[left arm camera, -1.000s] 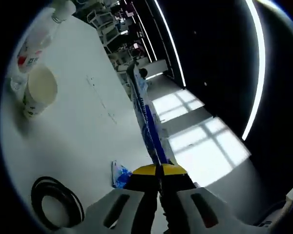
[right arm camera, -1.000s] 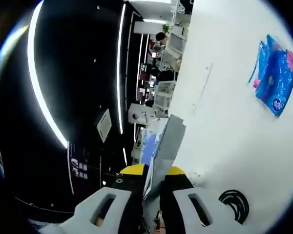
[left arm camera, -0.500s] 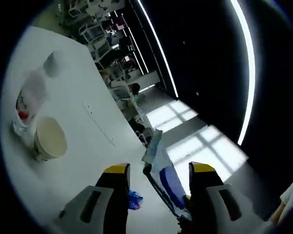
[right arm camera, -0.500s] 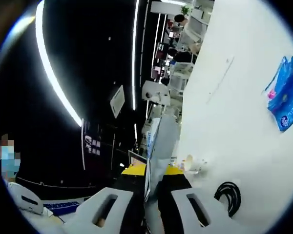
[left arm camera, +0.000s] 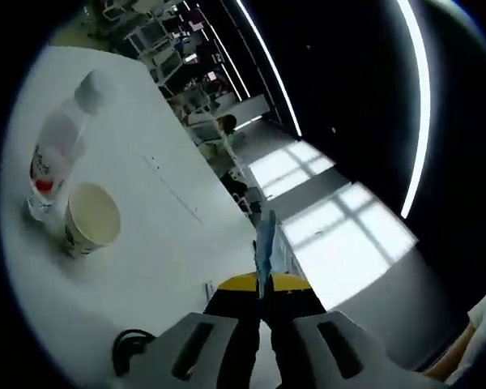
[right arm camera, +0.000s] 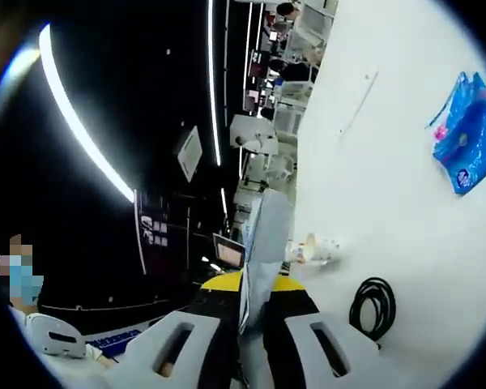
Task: Arrange the tabletop items into an orderly group along one side of the table until the central work area is clear of visible clutter.
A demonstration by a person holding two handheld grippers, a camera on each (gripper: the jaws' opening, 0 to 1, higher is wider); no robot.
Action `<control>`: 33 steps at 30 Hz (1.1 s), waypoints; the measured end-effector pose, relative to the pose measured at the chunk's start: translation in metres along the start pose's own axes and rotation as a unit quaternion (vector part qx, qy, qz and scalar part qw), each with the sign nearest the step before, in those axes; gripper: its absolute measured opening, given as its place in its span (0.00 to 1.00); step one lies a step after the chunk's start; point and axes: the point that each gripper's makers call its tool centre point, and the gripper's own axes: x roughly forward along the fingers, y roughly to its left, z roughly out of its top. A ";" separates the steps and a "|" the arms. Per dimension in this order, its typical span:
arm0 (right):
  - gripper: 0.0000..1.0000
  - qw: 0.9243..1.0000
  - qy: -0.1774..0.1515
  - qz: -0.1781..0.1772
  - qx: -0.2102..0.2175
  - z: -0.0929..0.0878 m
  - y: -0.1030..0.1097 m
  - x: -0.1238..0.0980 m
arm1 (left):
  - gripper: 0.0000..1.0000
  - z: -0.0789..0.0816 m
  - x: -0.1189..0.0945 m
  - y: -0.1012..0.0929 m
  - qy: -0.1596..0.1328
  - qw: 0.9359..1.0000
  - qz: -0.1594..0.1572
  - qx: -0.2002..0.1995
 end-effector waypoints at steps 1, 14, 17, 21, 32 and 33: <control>0.06 1.000 -0.010 0.000 -0.011 0.003 0.000 0.000 | 0.00 0.001 0.000 -0.002 -0.004 1.000 -0.002 -0.012; 0.26 0.996 -0.094 0.002 -0.006 0.021 -0.005 -0.004 | 0.00 0.021 -0.007 0.000 -0.099 0.993 -0.002 -0.064; 0.07 0.993 -0.106 -0.032 -0.036 0.023 -0.019 -0.006 | 0.00 0.013 -0.007 0.007 -0.094 0.993 0.004 -0.071; 0.01 0.987 -0.093 -0.101 -0.088 0.018 -0.041 -0.004 | 0.00 0.005 -0.010 0.025 -0.095 0.993 0.048 -0.055; 0.00 0.966 -0.094 -0.210 -0.121 0.020 -0.088 -0.004 | 0.00 -0.017 -0.004 0.075 -0.058 0.987 0.147 -0.013; 0.00 0.964 -0.092 -0.216 -0.124 0.020 -0.092 -0.003 | 0.00 -0.018 -0.003 0.079 -0.054 0.987 0.152 -0.009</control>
